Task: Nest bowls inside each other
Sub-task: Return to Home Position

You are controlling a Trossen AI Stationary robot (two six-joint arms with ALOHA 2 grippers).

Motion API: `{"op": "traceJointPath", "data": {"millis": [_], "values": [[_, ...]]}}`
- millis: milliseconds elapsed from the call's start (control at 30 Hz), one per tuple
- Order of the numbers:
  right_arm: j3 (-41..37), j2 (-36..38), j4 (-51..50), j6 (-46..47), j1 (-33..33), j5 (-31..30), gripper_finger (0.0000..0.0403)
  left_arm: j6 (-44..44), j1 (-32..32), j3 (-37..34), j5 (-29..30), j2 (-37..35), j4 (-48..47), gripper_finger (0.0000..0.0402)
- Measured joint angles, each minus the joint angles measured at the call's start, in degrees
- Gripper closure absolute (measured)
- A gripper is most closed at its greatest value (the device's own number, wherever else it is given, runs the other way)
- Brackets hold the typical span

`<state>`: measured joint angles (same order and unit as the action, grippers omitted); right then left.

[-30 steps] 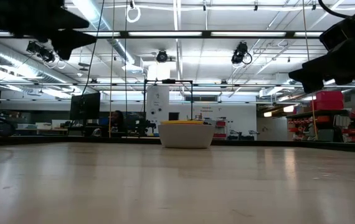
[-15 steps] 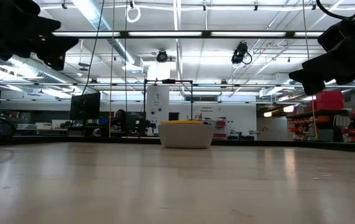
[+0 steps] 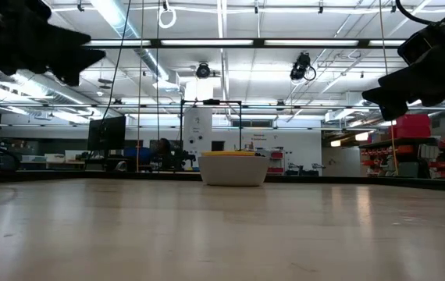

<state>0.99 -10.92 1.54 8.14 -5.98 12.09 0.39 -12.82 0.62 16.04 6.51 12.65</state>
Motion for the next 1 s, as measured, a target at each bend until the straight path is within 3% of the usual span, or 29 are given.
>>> {"op": "traceJointPath", "data": {"millis": [100,233,367,667,1000], "values": [[0.0,0.0,0.0,0.0,0.0,-0.01,0.0215,0.3,-0.04,-0.02,-3.51,-2.29,-0.96,0.018],[0.0,0.0,-0.01,0.26,0.0,0.0,0.0212,-2.54,0.01,-0.04,-3.01,-6.59,-7.42,0.018],[0.0,0.02,0.01,1.01,0.0,-0.01,0.0207,-4.55,0.02,0.07,-0.52,-6.32,-9.26,0.018],[0.0,0.01,0.07,2.33,0.02,0.14,0.021,-2.28,0.02,0.02,-3.57,-6.41,-8.84,0.018],[-0.02,0.02,6.32,5.95,0.02,0.08,0.0209,-2.98,0.02,0.02,-1.86,-6.41,-8.83,0.018]]}}
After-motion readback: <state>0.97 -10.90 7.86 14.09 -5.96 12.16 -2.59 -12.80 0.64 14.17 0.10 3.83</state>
